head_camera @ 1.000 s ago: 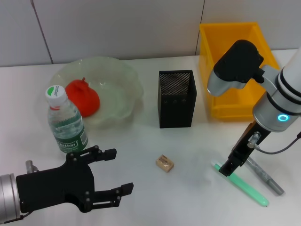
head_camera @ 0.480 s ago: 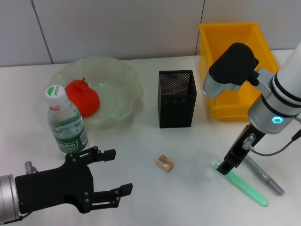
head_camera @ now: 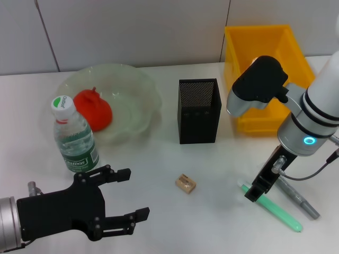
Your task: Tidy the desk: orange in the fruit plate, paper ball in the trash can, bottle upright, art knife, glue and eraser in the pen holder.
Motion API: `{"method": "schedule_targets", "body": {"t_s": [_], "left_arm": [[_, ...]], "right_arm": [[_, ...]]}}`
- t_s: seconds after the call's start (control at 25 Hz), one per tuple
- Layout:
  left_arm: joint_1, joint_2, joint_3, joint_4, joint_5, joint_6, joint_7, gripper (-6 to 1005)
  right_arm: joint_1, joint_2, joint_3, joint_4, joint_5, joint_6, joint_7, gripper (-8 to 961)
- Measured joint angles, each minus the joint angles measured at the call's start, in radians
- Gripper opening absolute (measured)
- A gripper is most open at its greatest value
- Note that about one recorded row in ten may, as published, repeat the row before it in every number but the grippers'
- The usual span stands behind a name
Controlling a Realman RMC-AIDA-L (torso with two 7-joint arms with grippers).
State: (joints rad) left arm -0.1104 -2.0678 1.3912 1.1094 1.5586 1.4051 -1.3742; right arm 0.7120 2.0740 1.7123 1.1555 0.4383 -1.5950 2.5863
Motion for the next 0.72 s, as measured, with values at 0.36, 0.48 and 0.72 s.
{"method": "schedule_targets", "body": {"t_s": [0.36,0.48,0.72], "left_arm": [[0.001,-0.001,0.0,-0.002,0.0,0.003,0.001,862],[0.001,-0.002,0.0,-0.002,0.0,0.003,0.001,862],[0.002,-0.002,0.0,-0.002,0.0,0.004,0.001,862]], "right_arm": [[0.001,0.001,0.0,-0.021,-0.001,0.014,0.004,508],[0.002,0.001,0.0,-0.032,-0.001,0.021,0.011,503],[0.01,0.002,0.0,-0.039,-0.001,0.023,0.019,475]]}}
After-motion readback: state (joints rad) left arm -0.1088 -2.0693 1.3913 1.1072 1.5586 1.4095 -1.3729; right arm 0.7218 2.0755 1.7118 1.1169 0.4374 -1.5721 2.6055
